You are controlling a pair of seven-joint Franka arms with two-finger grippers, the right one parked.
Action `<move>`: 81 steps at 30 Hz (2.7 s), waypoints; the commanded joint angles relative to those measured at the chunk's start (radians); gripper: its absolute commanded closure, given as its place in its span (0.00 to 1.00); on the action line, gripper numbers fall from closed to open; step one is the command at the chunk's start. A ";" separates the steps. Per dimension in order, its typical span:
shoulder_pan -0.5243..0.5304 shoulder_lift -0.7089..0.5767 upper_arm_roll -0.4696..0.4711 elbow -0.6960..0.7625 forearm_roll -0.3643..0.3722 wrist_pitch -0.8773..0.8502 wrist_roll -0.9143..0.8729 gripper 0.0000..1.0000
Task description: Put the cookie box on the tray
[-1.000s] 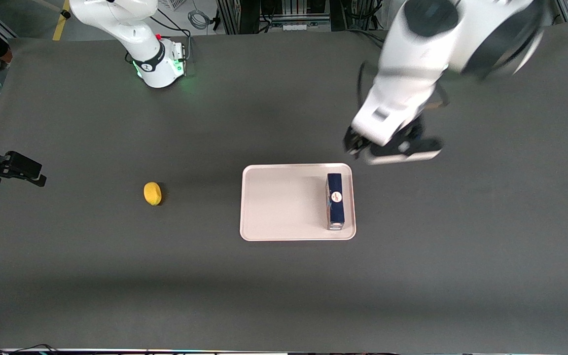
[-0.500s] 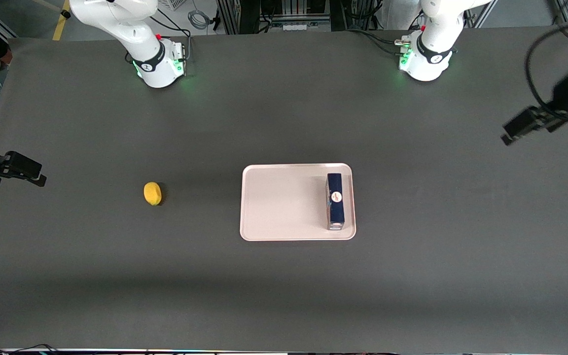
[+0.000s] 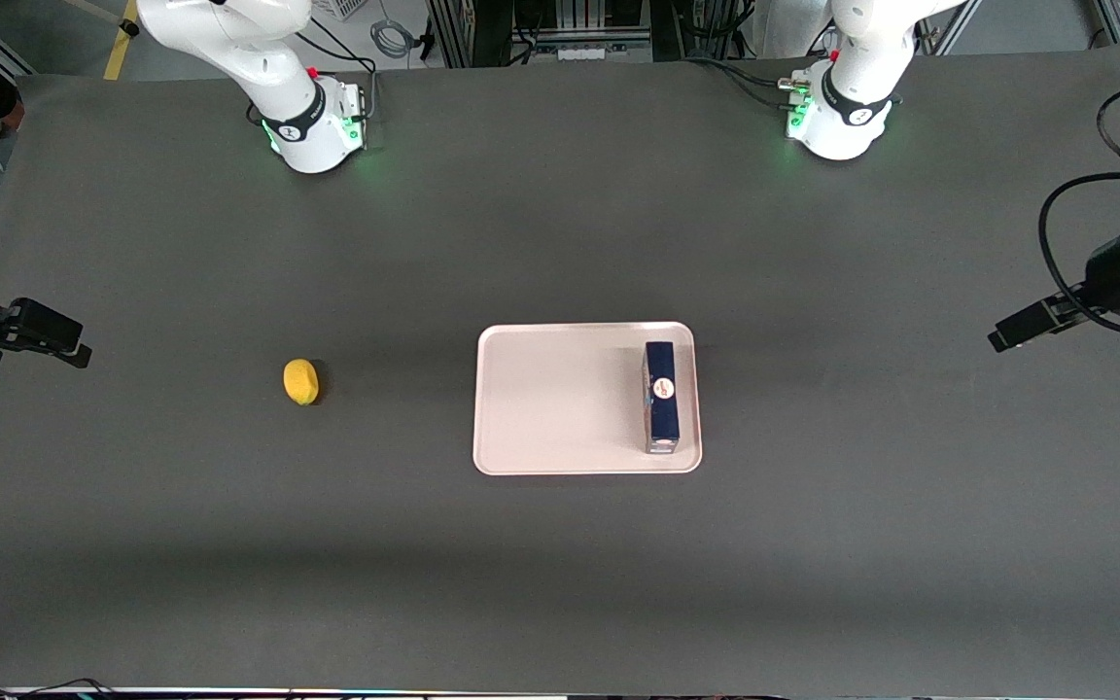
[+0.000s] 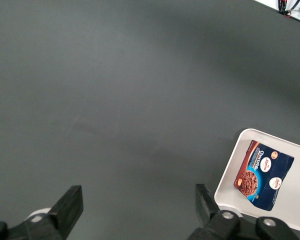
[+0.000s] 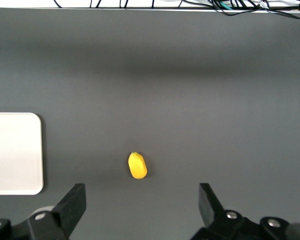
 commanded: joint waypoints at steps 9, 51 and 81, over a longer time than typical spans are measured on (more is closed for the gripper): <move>-0.090 -0.109 -0.008 -0.124 0.012 0.022 -0.167 0.00; -0.459 -0.186 0.323 -0.218 -0.001 0.062 -0.182 0.00; -0.461 -0.183 0.302 -0.219 0.056 0.055 -0.098 0.00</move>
